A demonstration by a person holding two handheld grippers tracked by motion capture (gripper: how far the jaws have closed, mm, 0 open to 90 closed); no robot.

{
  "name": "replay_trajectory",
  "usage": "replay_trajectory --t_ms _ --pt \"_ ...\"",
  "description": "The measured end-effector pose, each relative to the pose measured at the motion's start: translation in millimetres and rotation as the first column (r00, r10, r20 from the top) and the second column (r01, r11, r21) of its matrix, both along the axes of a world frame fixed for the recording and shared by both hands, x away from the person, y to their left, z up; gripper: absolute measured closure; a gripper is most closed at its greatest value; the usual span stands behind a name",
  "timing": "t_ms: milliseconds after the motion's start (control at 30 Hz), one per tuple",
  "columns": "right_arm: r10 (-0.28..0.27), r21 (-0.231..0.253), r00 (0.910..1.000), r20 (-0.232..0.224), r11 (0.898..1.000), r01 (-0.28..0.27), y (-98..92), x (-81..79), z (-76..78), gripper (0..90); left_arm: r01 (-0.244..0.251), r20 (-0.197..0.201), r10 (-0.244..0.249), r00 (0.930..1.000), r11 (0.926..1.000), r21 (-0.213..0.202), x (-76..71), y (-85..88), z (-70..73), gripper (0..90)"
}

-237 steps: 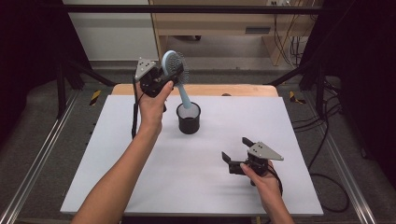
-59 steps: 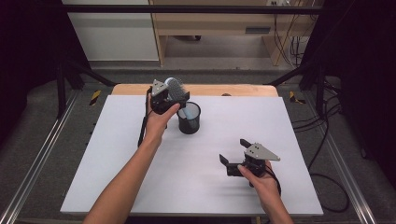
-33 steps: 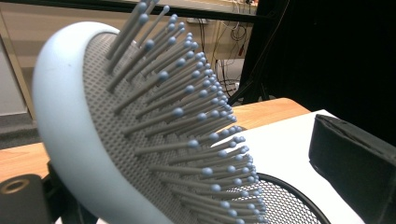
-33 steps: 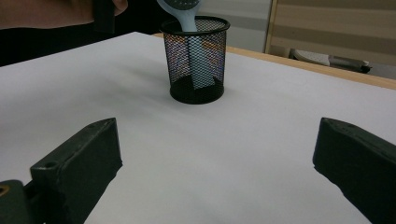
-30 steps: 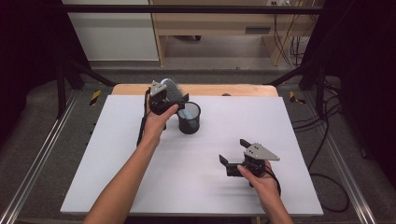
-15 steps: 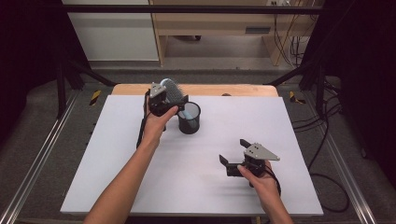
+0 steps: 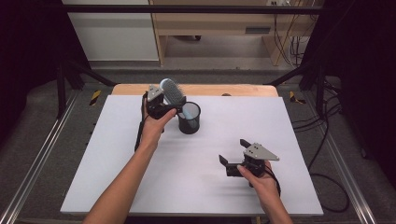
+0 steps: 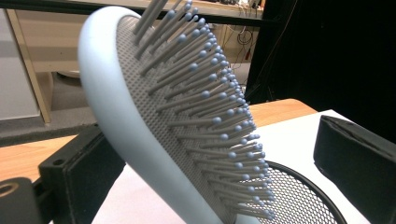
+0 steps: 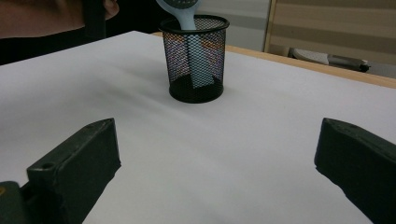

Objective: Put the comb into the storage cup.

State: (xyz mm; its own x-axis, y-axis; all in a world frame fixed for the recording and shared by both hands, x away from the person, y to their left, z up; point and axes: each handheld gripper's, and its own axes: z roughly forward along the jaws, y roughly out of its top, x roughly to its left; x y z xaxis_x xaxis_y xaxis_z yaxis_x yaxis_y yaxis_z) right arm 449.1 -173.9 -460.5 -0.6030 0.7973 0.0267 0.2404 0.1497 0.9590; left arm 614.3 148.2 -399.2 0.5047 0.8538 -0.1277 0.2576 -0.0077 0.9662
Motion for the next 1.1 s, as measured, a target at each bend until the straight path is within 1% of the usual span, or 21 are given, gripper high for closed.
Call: replay_trajectory --t_ms 300,367,500,567,633,667,700,767,800,833,867,933,1000,1100 --pt "0.001 0.002 1.0000 0.001 1.000 -0.001 -0.2 -0.3 0.3 0.5 0.001 0.018 -0.001 0.9998 1.0000 -0.010 -6.6 2.7 2.9 2.4" --pt "0.006 0.003 1.0000 -0.004 1.000 -0.006 -0.2 -0.4 0.5 1.1 0.001 0.024 -0.001 0.9997 1.0000 -0.007 -9.0 3.2 2.6 2.3" --pt "0.012 0.008 0.9997 -0.020 1.000 -0.012 0.1 -0.6 0.6 2.4 0.002 0.030 -0.001 0.9995 0.9999 -0.015 -12.8 5.9 2.9 2.0" --pt "0.015 0.011 0.9995 -0.028 1.000 -0.015 0.1 -0.7 0.8 2.7 0.002 0.034 -0.002 0.9994 1.0000 -0.006 -15.2 7.0 2.8 1.9" --pt "0.011 0.014 0.9991 -0.041 1.000 -0.010 0.0 -0.8 0.7 2.7 0.000 0.034 0.001 0.9994 1.0000 -0.005 -17.1 8.1 2.1 1.9" --pt "0.015 0.023 0.9981 -0.060 1.000 -0.013 -0.6 -0.4 0.5 2.7 0.000 0.034 0.000 0.9994 1.0000 -0.002 -17.8 8.3 1.9 1.9" --pt "0.021 0.029 0.9973 -0.070 0.999 -0.019 -1.1 0.2 0.3 2.7 0.002 0.034 -0.002 0.9994 1.0000 0.002 -19.0 8.8 1.7 1.9" --pt "0.029 0.038 0.9952 -0.093 0.999 -0.026 -2.2 1.3 -0.1 2.7 0.000 0.036 0.000 0.9994 1.0000 -0.003 -21.1 10.0 1.7 1.9" --pt "0.039 0.053 0.9919 -0.121 0.998 -0.033 -3.4 2.4 -0.5 2.7 0.001 0.035 -0.001 0.9994 1.0000 -0.004 -22.1 10.7 1.8 1.9" --pt "0.052 0.078 0.9860 -0.158 0.996 -0.040 -4.8 3.9 -0.9 2.7 0.001 0.034 -0.001 0.9994 1.0000 -0.006 -23.4 11.6 2.1 1.9" --pt "0.050 0.086 0.9814 -0.185 0.996 -0.035 -6.2 5.2 -1.2 2.7 0.001 0.034 -0.001 0.9994 1.0000 -0.007 -24.3 12.1 2.3 1.9" --pt "0.033 0.071 0.9816 -0.188 0.997 -0.020 -7.1 5.1 -1.1 3.5 0.003 0.035 -0.003 0.9994 1.0000 -0.006 -26.8 13.1 2.9 1.9" --pt "0.037 0.081 0.9825 -0.183 0.996 -0.023 -8.0 5.1 -1.0 3.7 0.004 0.037 -0.004 0.9993 1.0000 -0.005 -29.7 14.3 3.4 1.9" --pt "0.037 0.073 0.9827 -0.182 0.997 -0.024 -7.8 4.3 -0.5 4.3 0.010 0.041 -0.009 0.9991 1.0000 -0.002 -34.2 16.0 4.9 1.9"
